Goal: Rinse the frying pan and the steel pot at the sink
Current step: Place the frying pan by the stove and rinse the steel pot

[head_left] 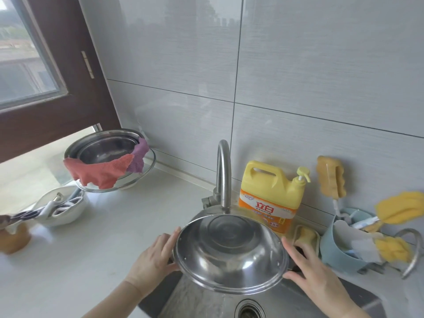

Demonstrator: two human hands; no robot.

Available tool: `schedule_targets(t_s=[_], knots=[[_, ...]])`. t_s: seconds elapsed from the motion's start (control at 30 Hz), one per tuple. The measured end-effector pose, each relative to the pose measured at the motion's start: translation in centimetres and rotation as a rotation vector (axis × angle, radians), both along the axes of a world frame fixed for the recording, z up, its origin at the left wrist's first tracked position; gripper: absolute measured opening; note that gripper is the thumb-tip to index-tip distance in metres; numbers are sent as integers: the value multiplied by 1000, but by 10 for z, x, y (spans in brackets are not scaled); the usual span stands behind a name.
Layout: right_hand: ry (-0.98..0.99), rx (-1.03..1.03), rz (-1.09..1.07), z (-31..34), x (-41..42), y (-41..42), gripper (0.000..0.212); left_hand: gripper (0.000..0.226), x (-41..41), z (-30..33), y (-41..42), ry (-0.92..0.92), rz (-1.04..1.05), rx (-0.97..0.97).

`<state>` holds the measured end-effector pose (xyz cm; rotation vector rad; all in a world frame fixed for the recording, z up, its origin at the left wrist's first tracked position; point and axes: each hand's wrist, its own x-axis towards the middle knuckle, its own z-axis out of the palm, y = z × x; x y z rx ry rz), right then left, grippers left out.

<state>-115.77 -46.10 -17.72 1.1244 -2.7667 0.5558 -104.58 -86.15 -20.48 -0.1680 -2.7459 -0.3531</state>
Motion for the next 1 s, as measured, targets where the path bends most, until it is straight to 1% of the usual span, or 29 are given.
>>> schedule_targets(t_s=[0.1, 0.13, 0.17, 0.23, 0.27, 0.3, 0.33, 0.37, 0.47, 0.5, 0.53, 0.57, 0.63, 0.67, 0.73, 0.8, 0.83, 0.93, 1.0], knots=[[-74, 10, -98, -5, 1, 31, 143, 134, -17, -3, 25, -47, -64, -34], [-82, 2, -119, -4, 1, 40, 143, 141, -22, -4, 32, -54, -79, -36], [-78, -14, -131, 0, 3, 47, 134, 142, -26, -4, 38, -43, -98, -42], [-48, -41, -155, 8, 8, 58, 90, 141, -32, -5, 48, 0, -144, -48], [-21, -30, -170, 10, 8, 61, 77, 140, -34, -6, 52, 19, -161, -43], [-26, -14, -171, 9, 7, 61, 75, 139, -36, -6, 54, 28, -167, -39], [-42, -10, -183, 10, 8, 60, 78, 139, -36, -6, 54, 25, -165, -35], [-68, -21, -191, 10, 8, 58, 87, 140, -36, -5, 51, 12, -159, -28], [-131, -25, -160, 4, 8, 47, 132, 141, -28, -6, 39, -21, -124, -4], [-119, -11, -147, 2, 8, 41, 142, 140, -25, -6, 33, -29, -112, 7], [-111, -3, -126, -1, 7, 34, 146, 138, -20, -5, 27, -40, -103, 19], [-105, 0, -104, -2, 7, 26, 147, 131, -15, -5, 20, -44, -94, 27], [-114, -1, -58, -2, 7, 8, 141, 103, -2, -4, 3, -18, -63, 37], [-108, -8, -32, -3, 6, -2, 137, 95, 5, -4, -6, -6, -42, 42], [-84, -31, 26, -4, 5, -20, 127, 93, 16, -3, -22, -20, -3, 53], [-70, -53, 59, -6, 2, -36, 122, 90, 26, -3, -33, 11, 20, 50], [-59, -56, 66, -7, 1, -43, 121, 92, 30, -2, -38, 29, 26, 39], [-48, -50, 85, -7, -1, -59, 120, 109, 36, -1, -50, 12, 37, 23], [-48, -43, 84, -7, -1, -60, 118, 105, 38, 1, -52, 12, 44, 9]])
